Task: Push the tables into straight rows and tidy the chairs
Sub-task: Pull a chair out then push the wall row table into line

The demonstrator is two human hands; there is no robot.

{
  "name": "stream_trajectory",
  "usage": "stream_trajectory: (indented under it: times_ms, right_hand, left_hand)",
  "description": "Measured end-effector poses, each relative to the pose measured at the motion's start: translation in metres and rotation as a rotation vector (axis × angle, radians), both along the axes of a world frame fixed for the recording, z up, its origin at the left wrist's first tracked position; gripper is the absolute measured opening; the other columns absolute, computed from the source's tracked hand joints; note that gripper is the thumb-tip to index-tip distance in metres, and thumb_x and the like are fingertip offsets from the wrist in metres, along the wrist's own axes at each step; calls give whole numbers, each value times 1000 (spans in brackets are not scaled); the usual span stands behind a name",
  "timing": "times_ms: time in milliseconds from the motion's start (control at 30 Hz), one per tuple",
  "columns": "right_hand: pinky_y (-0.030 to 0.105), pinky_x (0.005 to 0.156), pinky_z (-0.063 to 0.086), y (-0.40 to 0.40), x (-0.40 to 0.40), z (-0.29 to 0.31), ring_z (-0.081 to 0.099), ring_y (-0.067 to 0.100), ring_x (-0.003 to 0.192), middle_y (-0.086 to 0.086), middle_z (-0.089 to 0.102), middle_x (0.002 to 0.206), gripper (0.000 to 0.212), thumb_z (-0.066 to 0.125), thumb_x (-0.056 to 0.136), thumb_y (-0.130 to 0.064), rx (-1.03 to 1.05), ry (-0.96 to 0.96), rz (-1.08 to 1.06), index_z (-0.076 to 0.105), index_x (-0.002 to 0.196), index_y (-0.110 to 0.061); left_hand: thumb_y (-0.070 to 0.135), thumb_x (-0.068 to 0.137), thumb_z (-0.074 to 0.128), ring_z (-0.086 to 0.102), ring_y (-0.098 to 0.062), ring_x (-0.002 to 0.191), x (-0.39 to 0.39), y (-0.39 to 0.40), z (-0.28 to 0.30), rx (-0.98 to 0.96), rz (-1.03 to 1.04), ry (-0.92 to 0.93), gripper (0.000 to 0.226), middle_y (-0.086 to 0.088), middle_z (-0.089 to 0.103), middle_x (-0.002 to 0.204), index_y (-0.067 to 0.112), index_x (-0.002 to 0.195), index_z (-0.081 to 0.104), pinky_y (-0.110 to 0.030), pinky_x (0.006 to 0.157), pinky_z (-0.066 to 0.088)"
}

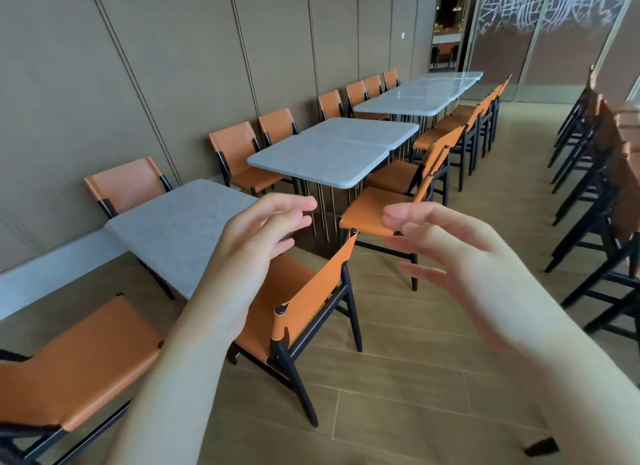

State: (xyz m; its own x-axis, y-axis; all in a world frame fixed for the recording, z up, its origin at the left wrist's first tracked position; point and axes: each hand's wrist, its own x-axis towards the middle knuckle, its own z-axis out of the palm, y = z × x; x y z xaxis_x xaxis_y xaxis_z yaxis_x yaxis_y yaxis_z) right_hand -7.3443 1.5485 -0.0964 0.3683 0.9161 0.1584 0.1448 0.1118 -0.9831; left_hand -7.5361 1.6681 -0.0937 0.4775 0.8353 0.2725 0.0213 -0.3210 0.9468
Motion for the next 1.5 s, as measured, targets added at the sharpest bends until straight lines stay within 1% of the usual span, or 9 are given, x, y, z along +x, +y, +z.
stream_trajectory:
  times_ms: [200,433,633,833,1067,1167,1233,1367,1500]
  right_hand:
    - [42,102,51,54,51,13,66,4,112,-15,73,113,23,56,98,-21,-20,-33,11,73,108,-33]
    - [42,103,51,112,121,28,66,4,112,-15,72,115,23,56,98,-22,-54,-101,16,72,112,-32]
    - [43,103,51,154,168,25,66,8,112,-9,73,115,22,55,100,-22,-89,-78,-19,72,111,-30]
    - [39,102,52,196,189,17,67,3,109,-10,72,118,23,55,100,-21,-93,-50,27,71,115,-27]
    - [38,100,54,260,235,-3,68,5,108,-9,73,117,23,55,100,-21,-107,-10,75,71,114,-28]
    - [39,100,54,294,258,-12,68,5,108,-9,73,116,23,55,100,-20,-118,6,126,72,114,-28]
    - [38,99,54,316,274,-16,69,6,107,-8,73,116,24,54,101,-19,-121,24,167,71,115,-27]
    - [37,98,54,364,316,-14,69,6,108,-9,73,116,24,55,100,-20,-127,50,228,71,115,-27]
    - [37,99,53,412,359,-14,69,6,108,-10,73,116,24,55,99,-20,-150,69,282,71,116,-26]
  left_hand:
    - [36,88,50,65,-2,116,59,58,0,17,2,-58,33,17,71,119,24,109,73,-37,107,47]
    - [38,87,53,65,-3,116,142,125,2,-30,-50,-111,31,13,72,120,27,104,75,-36,106,47]
    - [38,85,55,65,-5,116,197,164,-5,-30,-79,-115,29,14,72,118,27,103,75,-35,104,48]
    - [36,87,55,67,-6,115,218,202,-18,-72,-4,-155,28,9,72,119,24,103,74,-37,104,49]
    - [36,88,53,66,-4,115,254,246,-43,-98,51,-93,31,12,72,120,23,107,73,-32,101,49]
    - [26,101,54,67,-3,113,270,270,-49,-115,88,-56,21,13,72,118,21,109,73,-33,103,49]
    - [20,104,50,68,-3,112,281,287,-52,-139,136,-41,23,13,73,116,20,109,73,-35,105,49]
    - [31,93,55,68,-3,111,317,325,-52,-160,207,-53,26,15,74,113,21,109,73,-34,102,50]
    - [19,103,49,69,-4,111,354,365,-52,-203,287,-66,24,14,74,113,17,111,72,-38,106,49]
